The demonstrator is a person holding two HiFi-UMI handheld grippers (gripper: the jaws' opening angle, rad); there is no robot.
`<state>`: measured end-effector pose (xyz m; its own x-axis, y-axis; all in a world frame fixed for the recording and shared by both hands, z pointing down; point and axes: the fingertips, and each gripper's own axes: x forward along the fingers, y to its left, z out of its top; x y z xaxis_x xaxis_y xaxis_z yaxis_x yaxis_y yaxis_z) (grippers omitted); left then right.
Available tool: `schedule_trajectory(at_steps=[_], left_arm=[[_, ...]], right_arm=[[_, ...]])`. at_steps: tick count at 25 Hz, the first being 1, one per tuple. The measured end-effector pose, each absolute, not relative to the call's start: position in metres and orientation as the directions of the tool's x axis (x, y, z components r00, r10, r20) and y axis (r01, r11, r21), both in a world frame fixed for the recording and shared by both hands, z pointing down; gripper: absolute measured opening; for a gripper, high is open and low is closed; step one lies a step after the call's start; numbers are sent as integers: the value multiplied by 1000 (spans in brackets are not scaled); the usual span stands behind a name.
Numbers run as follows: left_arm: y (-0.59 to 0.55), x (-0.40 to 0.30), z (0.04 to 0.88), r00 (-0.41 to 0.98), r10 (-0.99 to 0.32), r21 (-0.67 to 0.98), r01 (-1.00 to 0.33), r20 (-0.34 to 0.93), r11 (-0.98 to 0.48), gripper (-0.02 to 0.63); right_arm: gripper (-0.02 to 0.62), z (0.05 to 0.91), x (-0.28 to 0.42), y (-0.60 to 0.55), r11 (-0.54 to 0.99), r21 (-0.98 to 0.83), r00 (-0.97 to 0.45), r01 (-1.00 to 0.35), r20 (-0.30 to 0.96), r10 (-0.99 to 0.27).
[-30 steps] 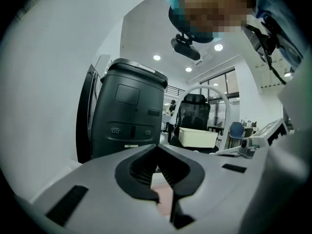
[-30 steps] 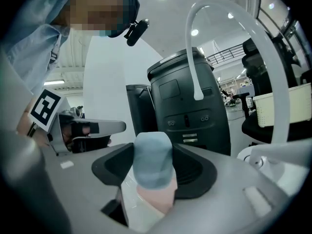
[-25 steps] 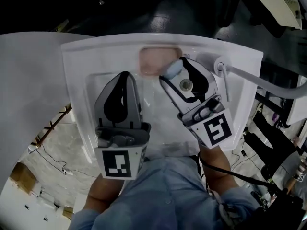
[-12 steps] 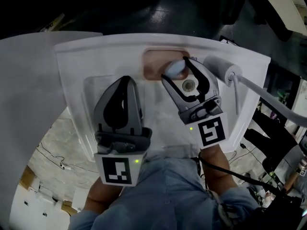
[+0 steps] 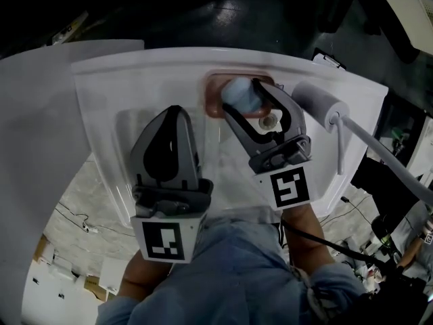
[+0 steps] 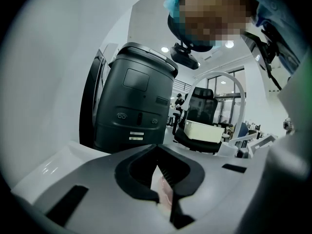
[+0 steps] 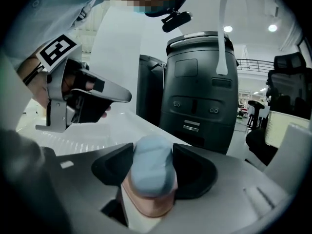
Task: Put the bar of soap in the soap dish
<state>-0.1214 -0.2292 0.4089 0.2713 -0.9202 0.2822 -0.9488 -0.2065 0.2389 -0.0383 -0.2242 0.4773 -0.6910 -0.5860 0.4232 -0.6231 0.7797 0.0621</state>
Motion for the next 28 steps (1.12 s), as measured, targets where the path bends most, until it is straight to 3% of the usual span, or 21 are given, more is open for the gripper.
schedule_trajectory(at_steps=[13, 21, 26, 28], left_arm=[[-227, -117, 404, 276, -922, 238, -948, 273, -213, 6], [-210, -107, 367, 290, -930, 211, -947, 227, -244, 6], [-190, -99, 335, 296, -938, 185, -947, 179, -263, 6], [-182, -95, 321, 285, -945, 174, -950, 157, -258, 6]], right_arm=[[238, 479, -40, -221, 791, 79, -690, -607, 441, -574], [235, 417, -57, -200, 773, -43, -742, -633, 319, -590], [189, 356, -49, -184, 754, -85, -751, -651, 215, -624], [127, 333, -42, -175, 741, -103, -745, -663, 177, -643]])
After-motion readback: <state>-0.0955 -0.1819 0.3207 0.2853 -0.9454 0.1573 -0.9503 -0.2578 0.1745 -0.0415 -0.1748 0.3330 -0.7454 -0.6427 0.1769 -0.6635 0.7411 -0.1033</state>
